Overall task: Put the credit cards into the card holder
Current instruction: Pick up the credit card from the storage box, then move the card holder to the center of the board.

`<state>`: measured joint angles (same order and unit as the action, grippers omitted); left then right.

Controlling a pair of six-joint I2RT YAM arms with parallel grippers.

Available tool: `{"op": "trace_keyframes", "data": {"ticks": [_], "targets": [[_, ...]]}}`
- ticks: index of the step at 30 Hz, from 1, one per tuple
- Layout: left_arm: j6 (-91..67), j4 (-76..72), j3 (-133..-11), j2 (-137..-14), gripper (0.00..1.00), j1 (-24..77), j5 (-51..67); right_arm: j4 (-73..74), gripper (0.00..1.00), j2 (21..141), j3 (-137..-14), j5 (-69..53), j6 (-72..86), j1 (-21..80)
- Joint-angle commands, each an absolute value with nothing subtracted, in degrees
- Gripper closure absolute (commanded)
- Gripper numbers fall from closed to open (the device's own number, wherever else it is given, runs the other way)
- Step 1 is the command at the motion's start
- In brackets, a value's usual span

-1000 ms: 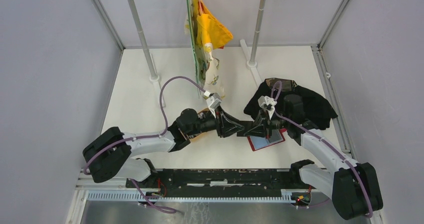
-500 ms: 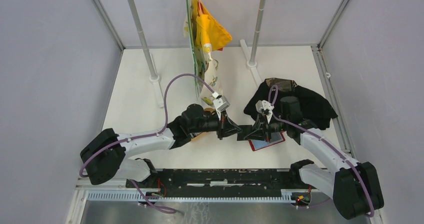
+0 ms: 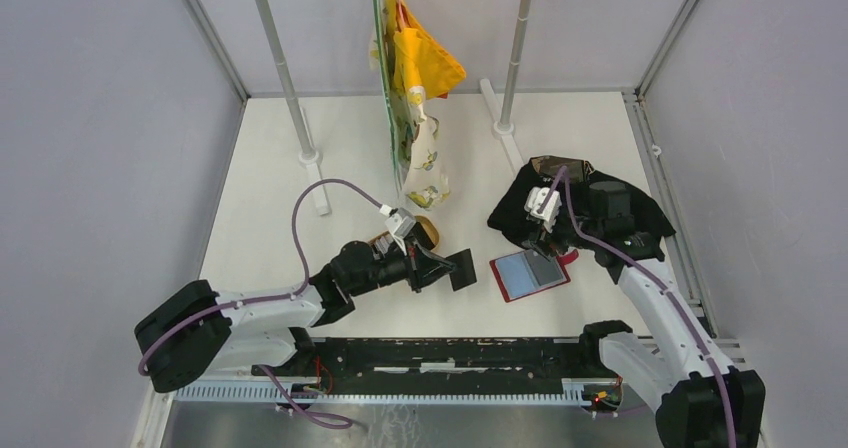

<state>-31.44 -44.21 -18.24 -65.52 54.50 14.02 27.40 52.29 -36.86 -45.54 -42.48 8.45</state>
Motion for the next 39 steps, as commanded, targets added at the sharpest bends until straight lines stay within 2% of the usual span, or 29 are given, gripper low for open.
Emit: {"op": "trace_keyframes", "data": {"ticks": [1,2,6,10,15,23,28,39], "targets": [[-40.29,-55.23,-15.4,-64.01,0.98,54.48,9.63,26.36,0.35,53.28,-34.12,-18.88,-45.87,7.87],[-40.97,-55.46,-15.43,-64.38,0.98,54.53,10.25,26.17,0.37,54.27,-33.45,-15.94,-45.96,7.89],[-43.85,-59.54,-14.75,-66.1,0.98,54.58,12.6,24.27,0.57,57.69,-30.97,-9.28,-44.46,7.88],[-44.81,-61.94,-15.49,-68.62,0.98,54.58,14.06,22.12,0.69,60.31,-29.97,-4.6,-42.88,7.89],[-46.95,-69.51,-15.61,-73.88,0.98,54.56,16.78,21.13,0.74,63.71,-28.86,-1.63,-41.93,7.87],[-50.92,-77.99,-15.26,-82.12,0.98,55.07,14.12,24.6,0.78,67.78,-29.77,-11.34,-41.05,7.98],[-53.04,-77.33,-16.35,-85.24,0.98,57.59,7.24,26.91,0.8,69.14,-30.62,-17.67,-40.89,8.86],[-64.33,-66.75,-19.22,-91.07,0.98,65.13,-12.07,28.97,0.81,72.62,-32.17,-18.78,-41.63,18.27]]}}
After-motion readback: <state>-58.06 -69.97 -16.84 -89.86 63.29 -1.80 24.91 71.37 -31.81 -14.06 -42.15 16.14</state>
